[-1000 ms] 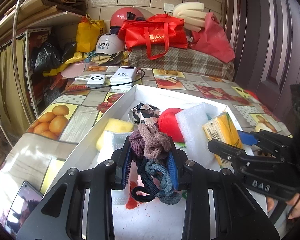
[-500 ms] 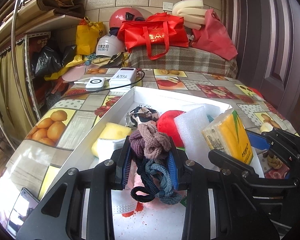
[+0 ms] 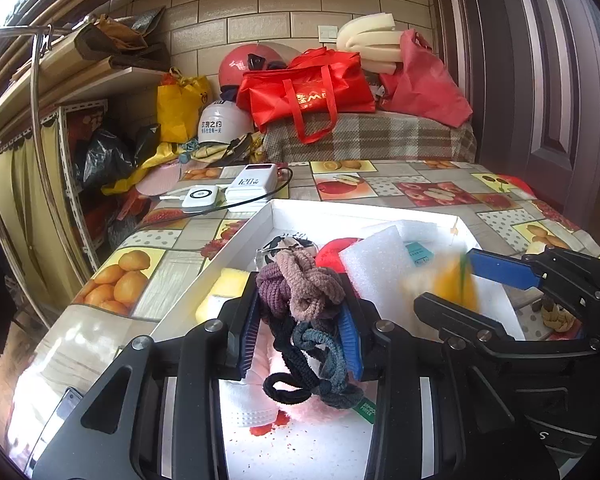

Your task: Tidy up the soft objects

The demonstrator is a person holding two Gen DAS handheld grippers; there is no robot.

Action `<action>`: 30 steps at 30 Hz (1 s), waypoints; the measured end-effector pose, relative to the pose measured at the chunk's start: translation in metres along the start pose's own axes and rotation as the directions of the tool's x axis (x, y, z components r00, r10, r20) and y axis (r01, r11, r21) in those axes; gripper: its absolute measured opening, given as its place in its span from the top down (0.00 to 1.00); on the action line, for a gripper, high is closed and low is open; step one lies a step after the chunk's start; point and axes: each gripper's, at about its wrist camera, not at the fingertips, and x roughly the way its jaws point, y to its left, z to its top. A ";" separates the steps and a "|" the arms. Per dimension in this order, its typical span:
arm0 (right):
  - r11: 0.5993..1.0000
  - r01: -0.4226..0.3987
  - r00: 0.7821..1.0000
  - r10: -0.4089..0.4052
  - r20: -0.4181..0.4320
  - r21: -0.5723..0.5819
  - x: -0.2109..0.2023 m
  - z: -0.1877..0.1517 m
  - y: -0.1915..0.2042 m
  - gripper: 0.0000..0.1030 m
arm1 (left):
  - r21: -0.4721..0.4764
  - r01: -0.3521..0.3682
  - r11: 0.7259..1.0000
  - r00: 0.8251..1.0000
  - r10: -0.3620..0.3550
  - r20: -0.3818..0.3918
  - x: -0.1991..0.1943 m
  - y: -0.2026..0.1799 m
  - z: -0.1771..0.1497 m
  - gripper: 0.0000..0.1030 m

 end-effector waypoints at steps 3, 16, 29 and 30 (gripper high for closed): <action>1.000 0.006 1.000 -0.006 0.014 -0.002 -0.002 0.000 0.000 0.39 | -0.012 0.001 1.000 1.000 -0.001 -0.002 0.000 0.002 0.000 0.64; 0.996 0.038 0.991 -0.047 0.126 0.077 -0.024 -0.003 -0.012 0.18 | -0.086 -0.033 0.996 0.996 0.040 0.075 -0.013 0.018 -0.001 0.01; 0.985 0.095 0.973 -0.123 0.196 0.144 -0.044 -0.008 -0.021 0.18 | -0.047 0.003 0.999 0.993 0.002 0.115 -0.022 0.010 -0.002 0.01; 0.985 0.098 0.973 -0.125 0.195 0.143 -0.045 -0.009 -0.021 0.18 | -0.042 0.008 0.999 0.993 -0.003 0.120 -0.024 0.009 -0.003 0.01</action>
